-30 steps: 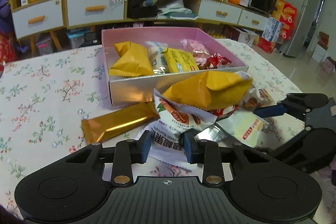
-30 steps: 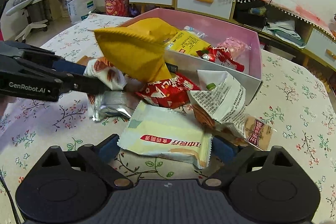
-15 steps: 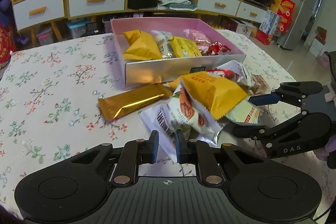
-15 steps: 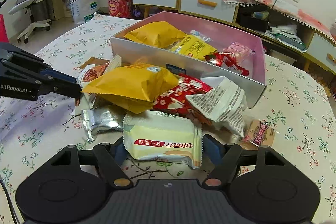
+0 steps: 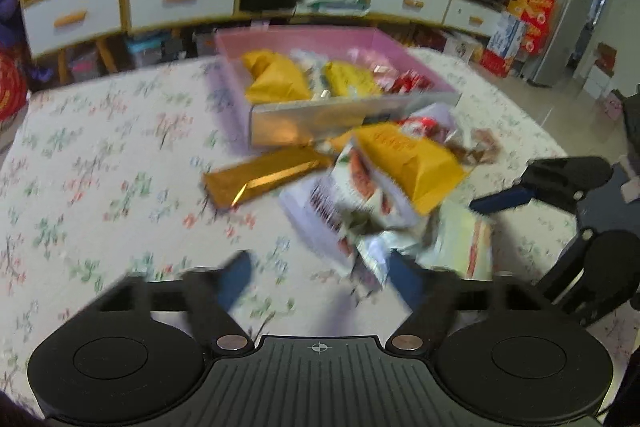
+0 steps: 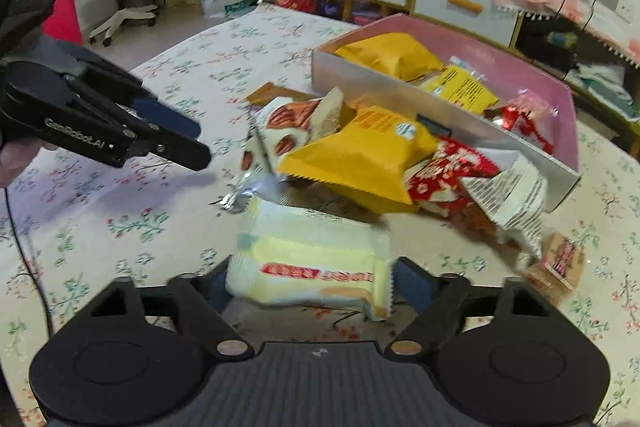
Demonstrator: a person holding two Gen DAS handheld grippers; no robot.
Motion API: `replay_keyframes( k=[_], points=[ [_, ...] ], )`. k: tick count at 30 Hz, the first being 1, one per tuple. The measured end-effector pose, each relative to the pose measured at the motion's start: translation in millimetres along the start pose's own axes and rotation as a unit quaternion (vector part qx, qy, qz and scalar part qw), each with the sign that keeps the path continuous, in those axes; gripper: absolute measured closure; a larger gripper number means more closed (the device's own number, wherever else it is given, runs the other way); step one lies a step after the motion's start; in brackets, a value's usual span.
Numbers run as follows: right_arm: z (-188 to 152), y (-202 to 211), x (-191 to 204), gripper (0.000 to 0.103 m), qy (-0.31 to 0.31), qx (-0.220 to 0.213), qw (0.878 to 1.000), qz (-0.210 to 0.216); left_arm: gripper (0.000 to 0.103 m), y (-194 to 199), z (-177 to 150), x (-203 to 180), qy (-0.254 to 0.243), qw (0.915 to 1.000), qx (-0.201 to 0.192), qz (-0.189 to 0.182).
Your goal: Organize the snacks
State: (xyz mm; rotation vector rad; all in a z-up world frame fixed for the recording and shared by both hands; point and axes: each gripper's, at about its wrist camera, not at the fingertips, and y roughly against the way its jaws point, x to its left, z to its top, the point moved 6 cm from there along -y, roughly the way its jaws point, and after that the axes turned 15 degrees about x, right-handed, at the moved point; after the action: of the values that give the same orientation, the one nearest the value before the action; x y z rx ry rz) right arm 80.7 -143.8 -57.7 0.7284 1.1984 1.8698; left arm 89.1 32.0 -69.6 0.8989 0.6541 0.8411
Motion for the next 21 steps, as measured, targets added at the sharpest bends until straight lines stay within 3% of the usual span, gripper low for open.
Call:
replay_keyframes(
  k=[13,18,21],
  points=[
    [4,-11,1,0.039,-0.011,0.011,1.0,-0.025,0.021,-29,36,-21,-0.057,0.9979,-0.027,0.012],
    [-3,-8,-7,0.04,-0.004,0.012,0.999,-0.03,0.026,-35,40,-27,-0.076,0.9967,-0.026,-0.009],
    [-7,-3,-18,0.041,-0.012,0.011,0.999,-0.028,0.035,-39,39,-30,-0.076,0.997,-0.011,-0.009]
  ],
)
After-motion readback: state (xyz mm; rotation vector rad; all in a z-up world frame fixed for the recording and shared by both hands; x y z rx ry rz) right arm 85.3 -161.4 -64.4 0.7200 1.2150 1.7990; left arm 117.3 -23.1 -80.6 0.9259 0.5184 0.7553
